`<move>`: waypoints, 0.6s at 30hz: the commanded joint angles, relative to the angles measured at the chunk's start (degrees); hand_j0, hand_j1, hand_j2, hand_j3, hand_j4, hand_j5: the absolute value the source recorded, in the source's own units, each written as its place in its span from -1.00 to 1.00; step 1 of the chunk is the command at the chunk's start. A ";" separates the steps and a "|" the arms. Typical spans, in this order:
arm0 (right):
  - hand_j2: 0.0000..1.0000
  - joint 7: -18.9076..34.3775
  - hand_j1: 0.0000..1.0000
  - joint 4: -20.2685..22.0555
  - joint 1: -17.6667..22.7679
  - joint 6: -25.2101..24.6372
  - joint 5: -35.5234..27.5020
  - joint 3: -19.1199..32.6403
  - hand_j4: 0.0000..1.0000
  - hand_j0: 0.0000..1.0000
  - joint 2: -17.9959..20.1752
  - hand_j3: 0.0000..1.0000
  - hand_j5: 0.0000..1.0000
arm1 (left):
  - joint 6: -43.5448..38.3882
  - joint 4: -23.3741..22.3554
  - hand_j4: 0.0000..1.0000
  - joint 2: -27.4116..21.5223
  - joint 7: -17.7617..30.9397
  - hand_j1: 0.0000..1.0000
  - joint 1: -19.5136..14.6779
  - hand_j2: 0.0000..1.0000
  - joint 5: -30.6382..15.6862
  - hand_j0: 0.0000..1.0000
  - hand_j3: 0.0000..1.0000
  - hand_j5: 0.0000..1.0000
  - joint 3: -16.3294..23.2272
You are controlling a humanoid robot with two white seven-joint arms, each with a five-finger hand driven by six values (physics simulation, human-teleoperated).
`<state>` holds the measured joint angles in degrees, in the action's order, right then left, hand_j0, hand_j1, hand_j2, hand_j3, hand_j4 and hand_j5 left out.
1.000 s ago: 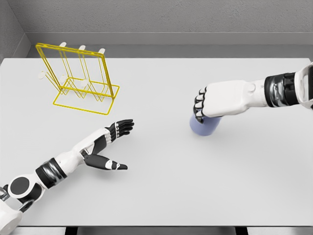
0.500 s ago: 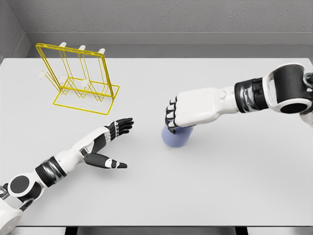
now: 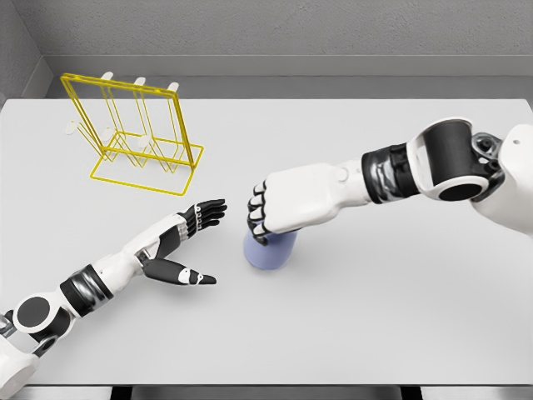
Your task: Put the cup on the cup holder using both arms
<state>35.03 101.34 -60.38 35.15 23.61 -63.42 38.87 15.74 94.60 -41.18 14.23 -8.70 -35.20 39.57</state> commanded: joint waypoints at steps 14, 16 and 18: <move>0.99 -0.03 0.99 -0.09 0.00 -0.15 -4.44 4.80 0.99 0.99 2.09 0.99 0.99 | -0.18 -1.78 1.00 0.31 -0.35 1.00 -0.88 1.00 -0.92 1.00 1.00 1.00 -0.11; 1.00 -0.03 1.00 -0.09 0.09 -0.15 -6.99 7.43 1.00 1.00 4.55 1.00 1.00 | -0.09 -1.87 1.00 0.31 -0.35 1.00 -1.05 1.00 -0.92 1.00 1.00 1.00 -0.11; 1.00 -0.03 1.00 -0.18 1.49 -0.15 -11.82 12.18 1.00 1.00 10.08 1.00 1.00 | -0.18 -1.87 1.00 0.93 -0.35 1.00 -1.05 1.00 -0.92 1.00 1.00 1.00 -0.02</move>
<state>35.03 101.22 -56.96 35.18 15.50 -54.73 45.38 15.63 92.87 -40.57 13.89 -9.75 -35.87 39.52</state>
